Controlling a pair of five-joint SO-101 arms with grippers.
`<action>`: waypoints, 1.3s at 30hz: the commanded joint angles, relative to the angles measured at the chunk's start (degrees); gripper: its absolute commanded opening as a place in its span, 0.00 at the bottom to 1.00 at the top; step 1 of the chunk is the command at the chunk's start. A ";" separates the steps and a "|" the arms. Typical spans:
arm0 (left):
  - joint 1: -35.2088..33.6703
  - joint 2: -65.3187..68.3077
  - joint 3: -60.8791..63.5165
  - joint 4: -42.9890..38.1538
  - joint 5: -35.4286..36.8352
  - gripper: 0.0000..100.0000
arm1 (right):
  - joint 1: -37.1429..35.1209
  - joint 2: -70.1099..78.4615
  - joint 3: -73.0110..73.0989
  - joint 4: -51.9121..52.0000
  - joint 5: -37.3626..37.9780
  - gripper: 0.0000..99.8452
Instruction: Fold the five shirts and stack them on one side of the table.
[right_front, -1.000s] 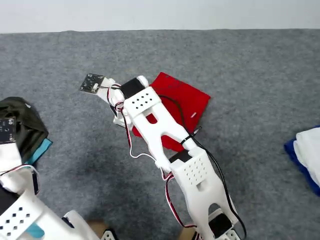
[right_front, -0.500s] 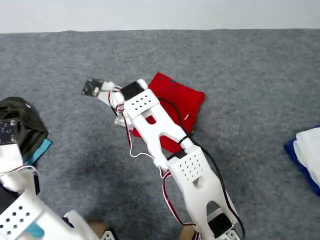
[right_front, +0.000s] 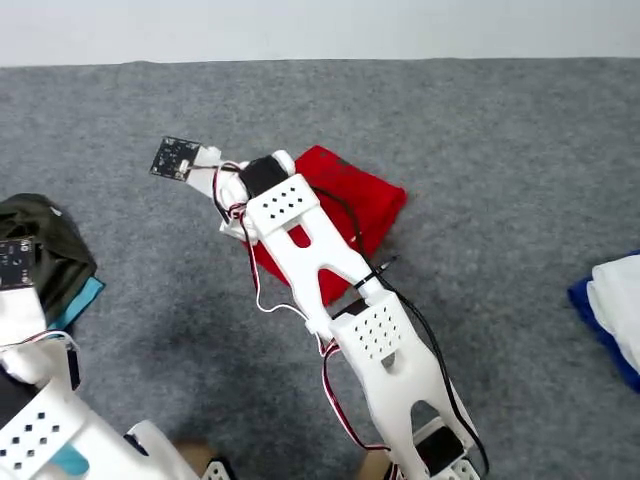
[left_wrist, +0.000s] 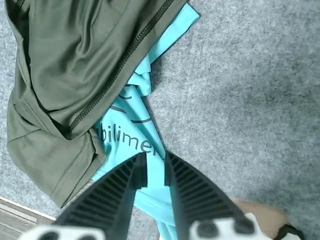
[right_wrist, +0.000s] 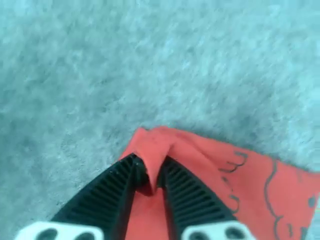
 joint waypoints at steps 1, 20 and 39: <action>-0.09 -0.53 -0.22 0.18 -0.53 0.07 | -0.48 -1.54 -3.08 4.70 0.44 0.16; -0.09 -0.62 -0.22 0.18 -0.53 0.07 | 6.90 -12.26 -0.35 17.63 -1.49 0.01; 0.00 -0.35 -0.13 -1.41 -0.53 0.07 | 13.67 -12.70 21.36 17.45 -1.49 0.01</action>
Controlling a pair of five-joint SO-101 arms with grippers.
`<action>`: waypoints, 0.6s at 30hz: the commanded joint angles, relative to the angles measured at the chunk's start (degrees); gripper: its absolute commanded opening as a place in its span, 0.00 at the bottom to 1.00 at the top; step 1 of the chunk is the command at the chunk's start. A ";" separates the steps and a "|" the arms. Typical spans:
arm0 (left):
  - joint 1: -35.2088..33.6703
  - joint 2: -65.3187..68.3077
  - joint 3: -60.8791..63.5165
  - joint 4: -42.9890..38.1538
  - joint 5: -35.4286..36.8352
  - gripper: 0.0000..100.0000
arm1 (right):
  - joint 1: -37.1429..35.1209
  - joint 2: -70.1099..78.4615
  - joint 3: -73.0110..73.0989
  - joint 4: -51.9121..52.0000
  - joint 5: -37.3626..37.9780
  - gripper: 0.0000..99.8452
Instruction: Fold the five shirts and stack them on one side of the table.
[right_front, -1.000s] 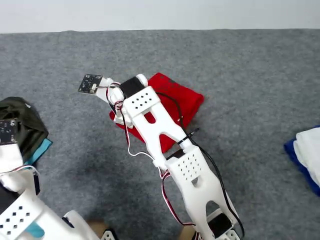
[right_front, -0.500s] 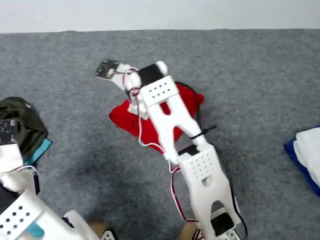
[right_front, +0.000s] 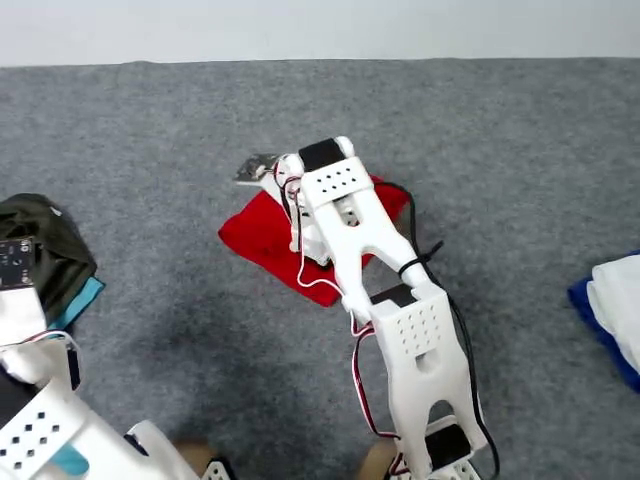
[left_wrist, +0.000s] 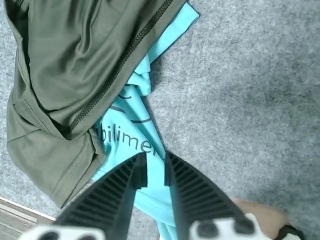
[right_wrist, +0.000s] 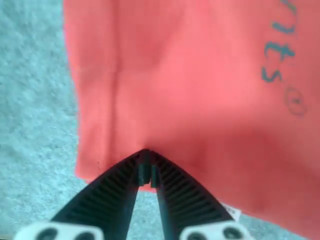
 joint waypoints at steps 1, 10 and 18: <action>0.00 -0.35 -0.22 -1.14 -0.53 0.07 | 2.59 -1.89 -0.18 2.07 -0.26 0.01; 0.00 -0.26 -0.22 -1.14 -0.53 0.07 | 3.03 -3.12 2.11 2.33 0.00 0.01; 0.00 -0.26 -0.22 -1.14 -0.53 0.07 | 1.89 -11.12 13.45 2.15 0.00 0.01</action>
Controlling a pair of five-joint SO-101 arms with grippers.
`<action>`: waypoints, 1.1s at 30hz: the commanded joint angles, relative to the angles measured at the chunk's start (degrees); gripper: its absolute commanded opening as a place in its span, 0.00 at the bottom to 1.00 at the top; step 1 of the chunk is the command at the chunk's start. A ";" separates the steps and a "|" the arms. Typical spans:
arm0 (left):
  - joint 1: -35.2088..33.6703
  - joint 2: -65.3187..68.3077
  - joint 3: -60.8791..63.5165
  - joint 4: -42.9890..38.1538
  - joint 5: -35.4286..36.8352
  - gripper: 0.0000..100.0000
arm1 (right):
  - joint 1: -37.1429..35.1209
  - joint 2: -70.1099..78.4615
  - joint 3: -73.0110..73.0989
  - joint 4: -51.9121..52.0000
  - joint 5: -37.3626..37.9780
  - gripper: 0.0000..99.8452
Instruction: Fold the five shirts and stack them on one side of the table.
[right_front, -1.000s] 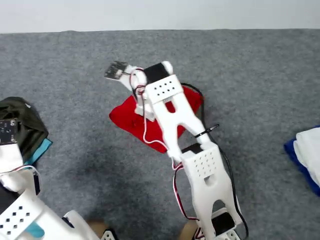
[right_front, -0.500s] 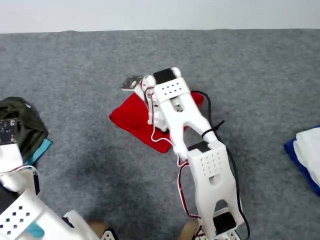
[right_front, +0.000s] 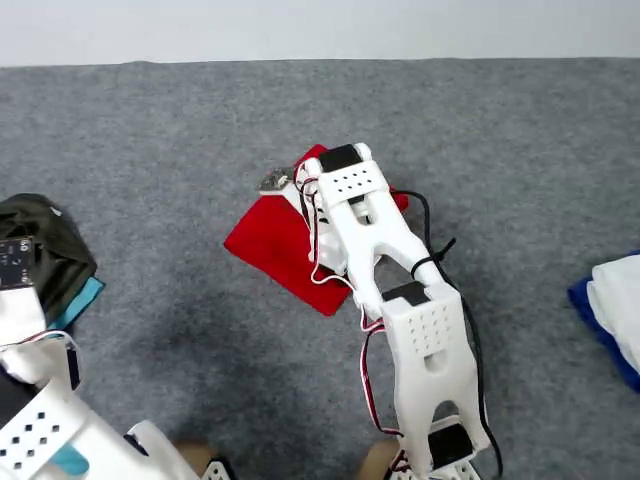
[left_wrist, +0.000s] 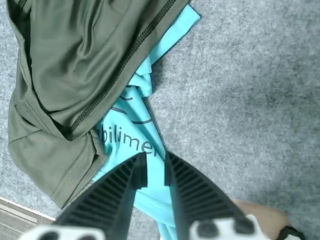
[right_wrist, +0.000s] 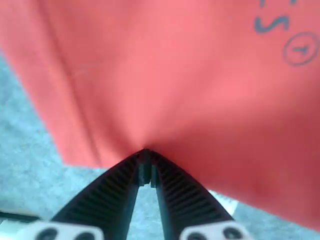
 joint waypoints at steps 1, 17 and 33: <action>0.00 -0.26 -0.22 -0.97 -0.53 0.07 | -0.48 -7.96 2.46 2.15 0.00 0.01; 0.00 -0.26 -0.22 -0.97 -0.53 0.07 | -2.68 -9.01 4.75 1.98 -0.53 0.01; -0.35 -0.70 -0.48 -0.97 -0.26 0.07 | 4.79 -27.03 5.45 1.54 -33.49 0.01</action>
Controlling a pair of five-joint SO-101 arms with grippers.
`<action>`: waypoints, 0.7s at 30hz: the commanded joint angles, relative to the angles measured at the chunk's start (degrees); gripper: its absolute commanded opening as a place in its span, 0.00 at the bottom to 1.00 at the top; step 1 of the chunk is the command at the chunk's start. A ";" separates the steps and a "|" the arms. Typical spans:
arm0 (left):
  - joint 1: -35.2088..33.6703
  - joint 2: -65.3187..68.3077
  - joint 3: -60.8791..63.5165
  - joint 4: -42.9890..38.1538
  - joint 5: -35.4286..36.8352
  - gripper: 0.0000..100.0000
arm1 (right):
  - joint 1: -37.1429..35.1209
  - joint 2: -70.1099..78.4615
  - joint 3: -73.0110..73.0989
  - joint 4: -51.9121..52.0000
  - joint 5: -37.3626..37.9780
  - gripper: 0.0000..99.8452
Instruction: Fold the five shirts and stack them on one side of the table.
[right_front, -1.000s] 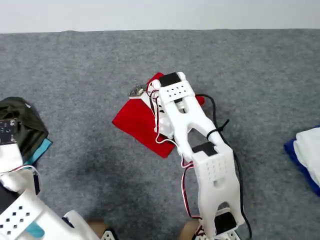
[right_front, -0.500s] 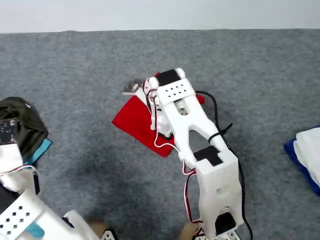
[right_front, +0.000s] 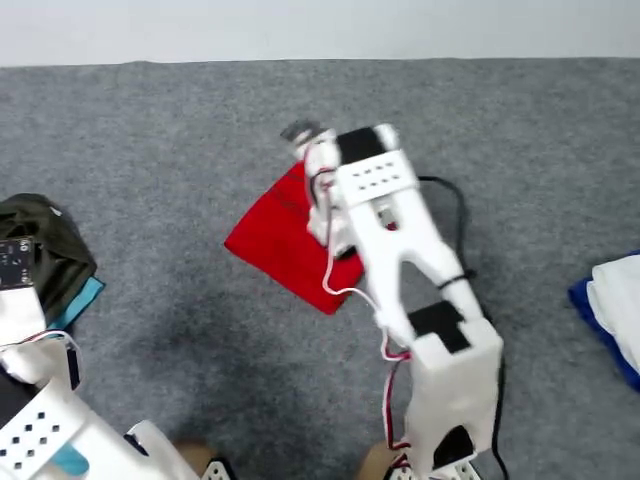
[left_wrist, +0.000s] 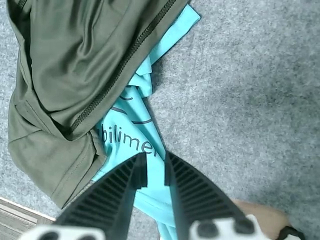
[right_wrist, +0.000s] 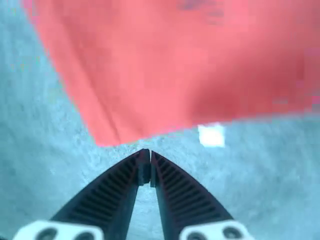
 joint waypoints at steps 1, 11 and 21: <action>-0.18 -0.62 -0.40 -0.97 -0.26 0.07 | 4.18 -7.52 -0.53 1.71 -13.45 0.01; -0.35 -0.62 -0.40 -3.16 -0.62 0.07 | 6.99 -10.15 4.22 1.45 -27.08 0.01; -0.35 -0.62 -0.22 -5.54 -0.26 0.07 | 1.63 -5.49 6.33 -9.98 -51.78 0.07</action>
